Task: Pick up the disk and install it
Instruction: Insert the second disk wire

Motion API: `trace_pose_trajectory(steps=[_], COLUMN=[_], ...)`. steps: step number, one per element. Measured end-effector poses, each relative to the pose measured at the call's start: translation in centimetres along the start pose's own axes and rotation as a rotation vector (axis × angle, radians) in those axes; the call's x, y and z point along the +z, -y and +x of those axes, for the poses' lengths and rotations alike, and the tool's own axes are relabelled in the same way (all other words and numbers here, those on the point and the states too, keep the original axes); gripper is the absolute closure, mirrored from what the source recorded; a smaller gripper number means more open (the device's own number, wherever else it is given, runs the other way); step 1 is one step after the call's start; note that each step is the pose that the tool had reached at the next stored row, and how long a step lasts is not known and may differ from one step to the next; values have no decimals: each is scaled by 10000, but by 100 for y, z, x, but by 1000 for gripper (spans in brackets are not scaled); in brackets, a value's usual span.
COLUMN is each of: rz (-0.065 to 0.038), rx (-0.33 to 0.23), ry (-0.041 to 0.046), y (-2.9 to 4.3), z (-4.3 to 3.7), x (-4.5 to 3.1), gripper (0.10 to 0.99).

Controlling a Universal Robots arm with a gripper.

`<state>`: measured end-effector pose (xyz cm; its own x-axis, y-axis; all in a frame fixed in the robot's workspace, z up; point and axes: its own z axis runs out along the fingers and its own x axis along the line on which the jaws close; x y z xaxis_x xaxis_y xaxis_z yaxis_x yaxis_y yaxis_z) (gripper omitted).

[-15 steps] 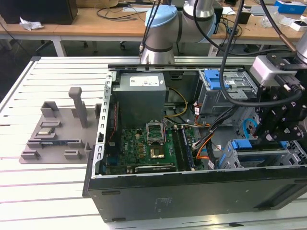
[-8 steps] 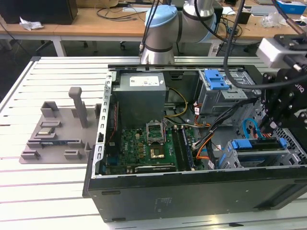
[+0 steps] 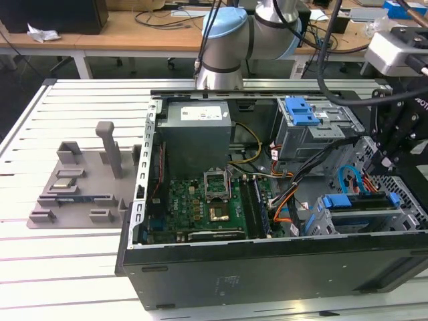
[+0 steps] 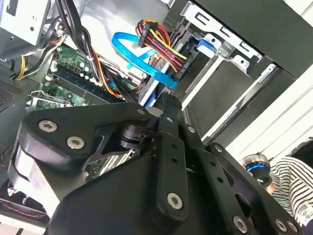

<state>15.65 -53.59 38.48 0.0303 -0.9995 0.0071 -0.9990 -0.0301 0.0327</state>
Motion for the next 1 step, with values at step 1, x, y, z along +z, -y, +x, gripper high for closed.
trace_pose_trajectory(steps=[1], rz=[0], rx=[0], ry=[-2], y=[0], z=[0], x=[-1], gripper=[980])
